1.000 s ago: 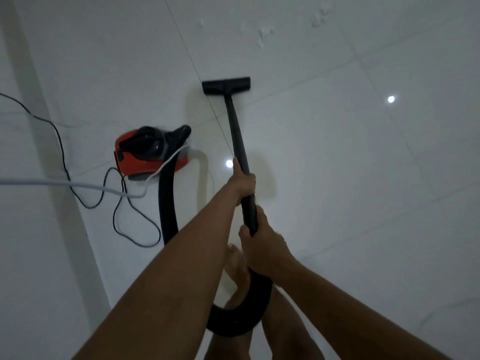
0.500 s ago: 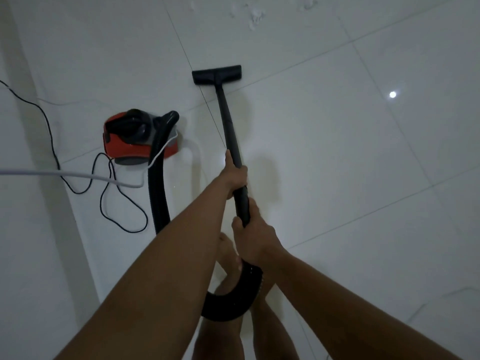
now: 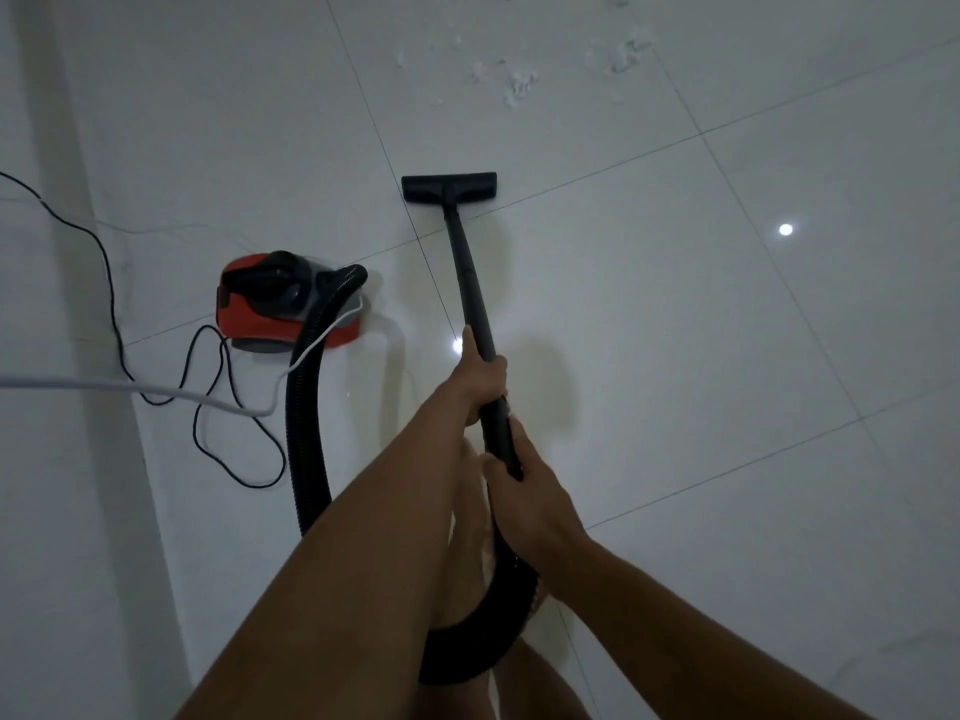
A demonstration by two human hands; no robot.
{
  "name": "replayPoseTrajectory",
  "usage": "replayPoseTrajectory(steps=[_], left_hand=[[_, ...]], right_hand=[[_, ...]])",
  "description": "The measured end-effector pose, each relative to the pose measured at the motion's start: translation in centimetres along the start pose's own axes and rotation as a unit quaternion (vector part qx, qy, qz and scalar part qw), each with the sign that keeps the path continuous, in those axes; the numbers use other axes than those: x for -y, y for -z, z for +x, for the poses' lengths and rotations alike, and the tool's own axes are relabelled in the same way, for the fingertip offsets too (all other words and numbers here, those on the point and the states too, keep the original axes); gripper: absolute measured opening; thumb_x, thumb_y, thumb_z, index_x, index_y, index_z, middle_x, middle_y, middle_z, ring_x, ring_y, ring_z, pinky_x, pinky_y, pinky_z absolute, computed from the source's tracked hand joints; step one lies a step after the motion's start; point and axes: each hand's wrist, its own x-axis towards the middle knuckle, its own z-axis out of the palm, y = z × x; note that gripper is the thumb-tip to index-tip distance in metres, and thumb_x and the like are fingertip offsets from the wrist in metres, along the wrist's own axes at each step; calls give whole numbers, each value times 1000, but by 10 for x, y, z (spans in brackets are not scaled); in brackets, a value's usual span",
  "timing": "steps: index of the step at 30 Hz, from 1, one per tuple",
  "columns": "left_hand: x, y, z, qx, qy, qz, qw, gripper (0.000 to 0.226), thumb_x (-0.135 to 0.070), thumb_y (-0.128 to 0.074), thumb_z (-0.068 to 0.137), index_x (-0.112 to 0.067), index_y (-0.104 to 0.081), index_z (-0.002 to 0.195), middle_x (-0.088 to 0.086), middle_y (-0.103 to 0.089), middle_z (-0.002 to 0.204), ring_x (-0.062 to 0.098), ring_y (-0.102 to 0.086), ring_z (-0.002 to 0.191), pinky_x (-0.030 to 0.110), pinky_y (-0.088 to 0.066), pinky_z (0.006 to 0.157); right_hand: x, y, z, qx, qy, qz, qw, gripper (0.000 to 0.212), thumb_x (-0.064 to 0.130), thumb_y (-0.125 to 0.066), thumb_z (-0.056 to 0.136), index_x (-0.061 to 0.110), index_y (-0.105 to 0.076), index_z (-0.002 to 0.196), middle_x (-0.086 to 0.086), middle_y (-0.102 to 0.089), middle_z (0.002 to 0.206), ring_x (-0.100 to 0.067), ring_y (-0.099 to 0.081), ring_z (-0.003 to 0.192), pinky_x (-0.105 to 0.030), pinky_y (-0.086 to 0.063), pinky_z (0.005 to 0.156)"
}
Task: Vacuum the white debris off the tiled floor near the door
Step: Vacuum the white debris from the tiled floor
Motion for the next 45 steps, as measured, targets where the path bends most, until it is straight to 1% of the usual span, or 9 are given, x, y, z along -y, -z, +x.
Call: replayPoseTrajectory(steps=[5, 10, 19, 24, 31, 35, 38, 40, 45], left_hand=[[-8, 1, 3, 10, 5, -40, 999, 81, -16, -43, 101, -51, 8, 155, 8, -50, 82, 19, -47, 64, 38, -52, 66], [-9, 6, 0, 10, 7, -34, 999, 79, -17, -43, 104, -50, 7, 155, 8, -50, 78, 19, -48, 62, 37, -52, 63], [-19, 11, 9, 4, 18, 22, 1000, 82, -21, -44, 103, -50, 12, 154, 20, -58, 101, 21, -55, 69, 41, -56, 74], [-25, 14, 13, 7, 19, 23, 1000, 82, -20, -43, 104, -48, 15, 154, 12, -54, 100, 21, -54, 70, 42, -55, 77], [-36, 21, 25, 7, 15, 28, 999, 82, -20, -43, 104, -49, 15, 154, 14, -55, 100, 22, -55, 71, 43, -57, 77], [-47, 26, 38, 3, 14, 25, 1000, 81, -20, -43, 104, -48, 15, 154, 26, -60, 123, 22, -55, 70, 43, -58, 76], [-57, 29, 50, 1, 11, 17, 1000, 81, -20, -43, 105, -48, 15, 154, 24, -59, 117, 21, -54, 70, 44, -58, 77], [-64, 32, 60, -2, 9, 17, 1000, 82, -20, -43, 105, -49, 15, 154, 27, -56, 132, 21, -54, 70, 41, -57, 74], [-83, 41, 85, -9, 4, 17, 1000, 82, -20, -43, 104, -51, 14, 153, 28, -54, 137, 23, -56, 71, 44, -59, 77]], right_hand=[[7, 1, 2, -4, -22, 111, 994, 55, 27, -53, 107, 44, -34, 156, -11, -65, 79, -7, -64, 47, -19, -53, 47], [13, -5, 5, -5, -43, 89, 995, 51, 33, -46, 110, 39, -32, 158, -10, -67, 119, -6, -68, 79, -10, -47, 42], [22, -9, 16, -1, -39, 30, 999, 56, 35, -45, 109, 40, -25, 160, 8, -60, 95, -1, -58, 66, -6, -41, 38], [30, -9, 20, -2, -49, 23, 999, 56, 33, -43, 110, 40, -22, 161, -5, -69, 113, -24, -73, 94, -9, -45, 42], [38, -12, 37, -2, -44, 3, 999, 56, 34, -43, 110, 42, -22, 160, 1, -68, 110, -10, -67, 74, -9, -46, 43], [47, -9, 52, -1, -44, 8, 999, 55, 34, -42, 111, 42, -21, 161, 1, -65, 108, -1, -62, 73, -6, -42, 38], [55, -6, 67, 2, -44, 4, 999, 57, 35, -41, 110, 45, -18, 161, 10, -58, 93, -2, -61, 67, -7, -42, 38], [60, -5, 77, 9, -45, -3, 999, 57, 35, -40, 110, 46, -16, 161, 10, -59, 94, -4, -63, 68, -8, -44, 40], [73, -5, 108, 10, -36, -18, 999, 57, 33, -42, 110, 47, -17, 159, -3, -67, 97, -9, -64, 57, -14, -48, 43]])
